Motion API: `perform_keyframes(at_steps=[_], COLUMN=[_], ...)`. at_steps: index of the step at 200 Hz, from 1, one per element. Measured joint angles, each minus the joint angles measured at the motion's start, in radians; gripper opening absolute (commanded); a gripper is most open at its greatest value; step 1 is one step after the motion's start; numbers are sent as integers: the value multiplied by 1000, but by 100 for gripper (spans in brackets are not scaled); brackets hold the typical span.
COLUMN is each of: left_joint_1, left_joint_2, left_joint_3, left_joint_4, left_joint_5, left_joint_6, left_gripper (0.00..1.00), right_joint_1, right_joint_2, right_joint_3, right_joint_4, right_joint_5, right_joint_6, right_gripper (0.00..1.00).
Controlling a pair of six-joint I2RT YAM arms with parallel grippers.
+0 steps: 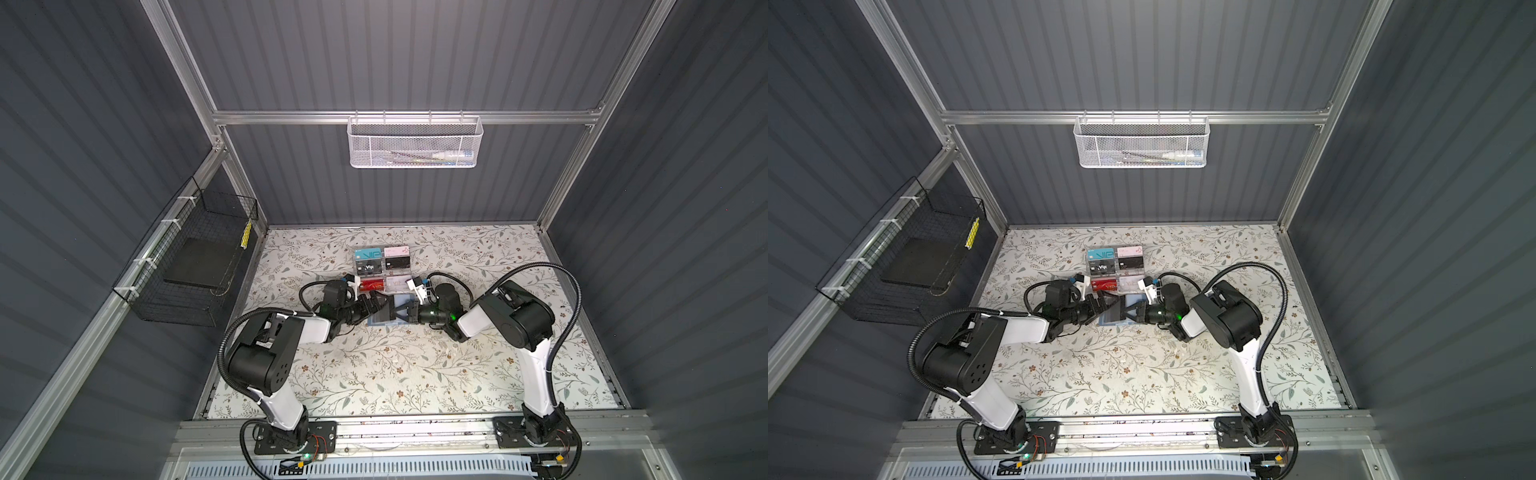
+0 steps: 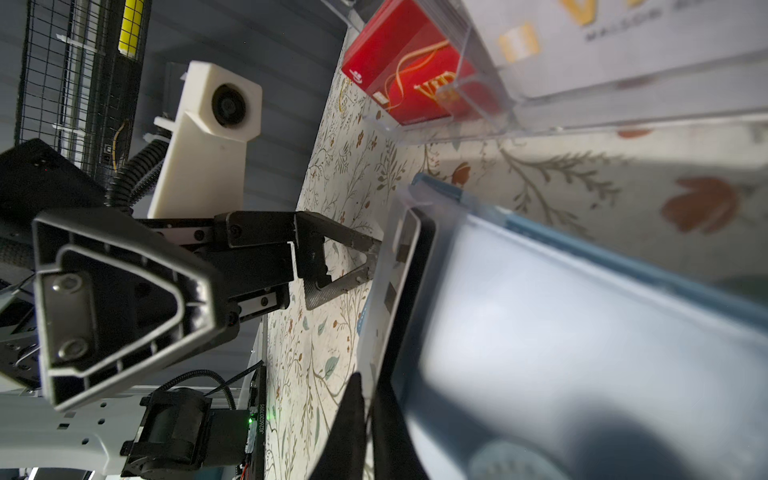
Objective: Take the credit cards out of the card holder
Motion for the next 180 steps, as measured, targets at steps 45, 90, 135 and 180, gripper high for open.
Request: perform_keyframes(at_steps=[45,90,135,180], left_joint_1=[0,0,0,0], left_joint_2=[0,0,-5,-25], left_joint_3=[0,0,-2,-23], left_joint_4=[1,-1,-8,-16], left_joint_5=[0,0,-1,-13], left_joint_6=[0,2,13,27], left_gripper=[100,100,100,100], right_joint_1=[-1,-13,-37,-54], right_joint_2=[0,-24,-99,-140], right_joint_3=[1,-16,-66,-111], right_joint_4=[-3,-36,-127,-137], right_joint_5=[-2,8,36,53], right_joint_6=[-6,-17,-60,-69], right_gripper=[5,2,0,0])
